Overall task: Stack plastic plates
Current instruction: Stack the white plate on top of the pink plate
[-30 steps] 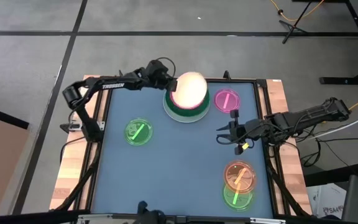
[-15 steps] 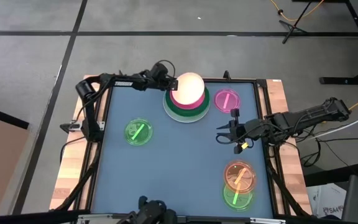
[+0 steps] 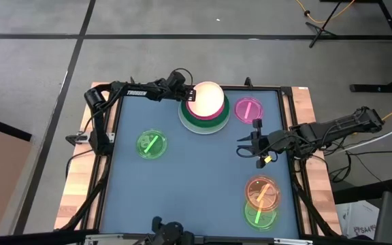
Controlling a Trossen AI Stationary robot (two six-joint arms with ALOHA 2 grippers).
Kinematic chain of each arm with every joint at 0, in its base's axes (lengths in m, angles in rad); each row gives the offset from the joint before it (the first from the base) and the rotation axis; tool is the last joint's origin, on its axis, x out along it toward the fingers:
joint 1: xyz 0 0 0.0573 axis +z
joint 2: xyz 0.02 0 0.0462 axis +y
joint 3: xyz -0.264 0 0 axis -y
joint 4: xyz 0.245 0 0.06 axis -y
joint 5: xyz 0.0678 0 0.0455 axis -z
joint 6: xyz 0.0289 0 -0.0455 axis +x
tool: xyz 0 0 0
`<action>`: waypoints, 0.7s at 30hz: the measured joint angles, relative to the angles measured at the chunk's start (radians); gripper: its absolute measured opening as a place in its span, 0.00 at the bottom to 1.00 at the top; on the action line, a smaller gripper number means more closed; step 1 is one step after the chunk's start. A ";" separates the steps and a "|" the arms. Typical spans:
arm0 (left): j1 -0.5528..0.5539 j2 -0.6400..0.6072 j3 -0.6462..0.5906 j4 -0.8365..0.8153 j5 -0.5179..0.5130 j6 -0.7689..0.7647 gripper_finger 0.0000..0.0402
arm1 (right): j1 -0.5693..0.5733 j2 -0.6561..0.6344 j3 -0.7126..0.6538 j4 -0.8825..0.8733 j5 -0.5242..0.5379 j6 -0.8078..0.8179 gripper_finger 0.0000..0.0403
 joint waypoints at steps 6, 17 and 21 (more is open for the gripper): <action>-0.021 0.000 0.000 -0.017 -0.033 0.000 0.00 | 0.000 0.000 0.000 0.000 0.000 0.000 0.21; -0.027 0.000 0.000 -0.017 -0.048 0.000 0.00 | 0.000 0.000 0.000 0.000 0.000 0.000 0.21; -0.027 0.000 0.000 -0.017 -0.048 0.001 0.00 | 0.000 0.000 0.000 0.000 0.000 0.000 0.21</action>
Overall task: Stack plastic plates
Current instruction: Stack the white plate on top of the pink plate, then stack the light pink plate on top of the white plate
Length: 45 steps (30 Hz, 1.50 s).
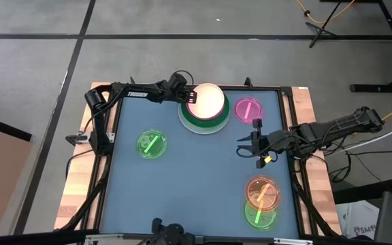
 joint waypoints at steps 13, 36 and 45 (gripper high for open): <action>0.000 0.000 0.000 0.000 -0.016 0.042 0.05 | 0.000 0.000 0.000 0.000 0.000 0.000 0.21; 0.000 0.000 0.000 0.061 -0.029 0.045 0.11 | 0.000 0.000 0.000 -0.003 0.000 0.000 0.21; -0.014 -0.032 -0.001 0.122 -0.010 0.091 0.11 | 0.000 0.000 0.000 -0.069 0.001 0.007 0.21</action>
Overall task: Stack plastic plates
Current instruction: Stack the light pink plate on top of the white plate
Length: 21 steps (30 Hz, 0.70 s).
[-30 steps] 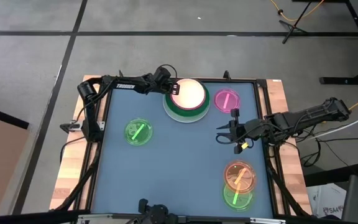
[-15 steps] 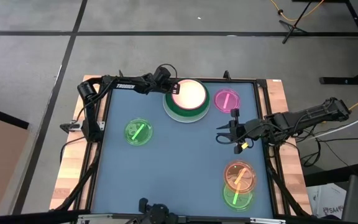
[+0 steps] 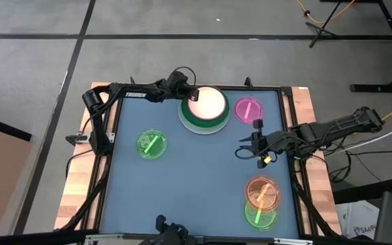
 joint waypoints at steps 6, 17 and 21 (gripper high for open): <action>-0.024 -0.054 0.000 0.006 0.045 0.081 0.11 | 0.000 0.000 0.000 0.001 0.060 0.006 0.21; -0.162 -0.206 0.000 0.011 0.072 0.237 0.11 | -0.052 0.000 0.000 0.029 0.152 0.007 0.21; -0.221 -0.247 0.000 0.010 0.072 0.276 0.11 | -0.155 0.000 0.000 0.027 0.117 0.006 0.21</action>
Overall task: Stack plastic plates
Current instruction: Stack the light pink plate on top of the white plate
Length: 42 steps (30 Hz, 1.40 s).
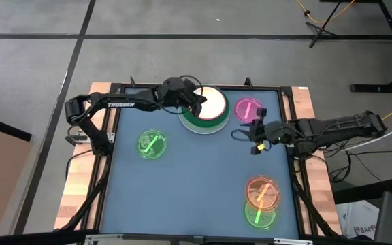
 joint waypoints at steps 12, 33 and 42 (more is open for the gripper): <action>-0.173 -0.020 0.000 -0.033 -0.025 0.060 0.11 | -0.400 0.000 0.000 -0.048 -0.240 -0.061 0.21; -0.278 -0.018 0.000 -0.059 -0.086 0.061 0.11 | -0.565 0.274 0.000 -0.186 -0.288 -0.090 0.21; -0.280 -0.018 0.000 -0.063 -0.111 0.061 0.11 | -0.565 0.452 0.000 -0.058 -0.271 -0.092 0.21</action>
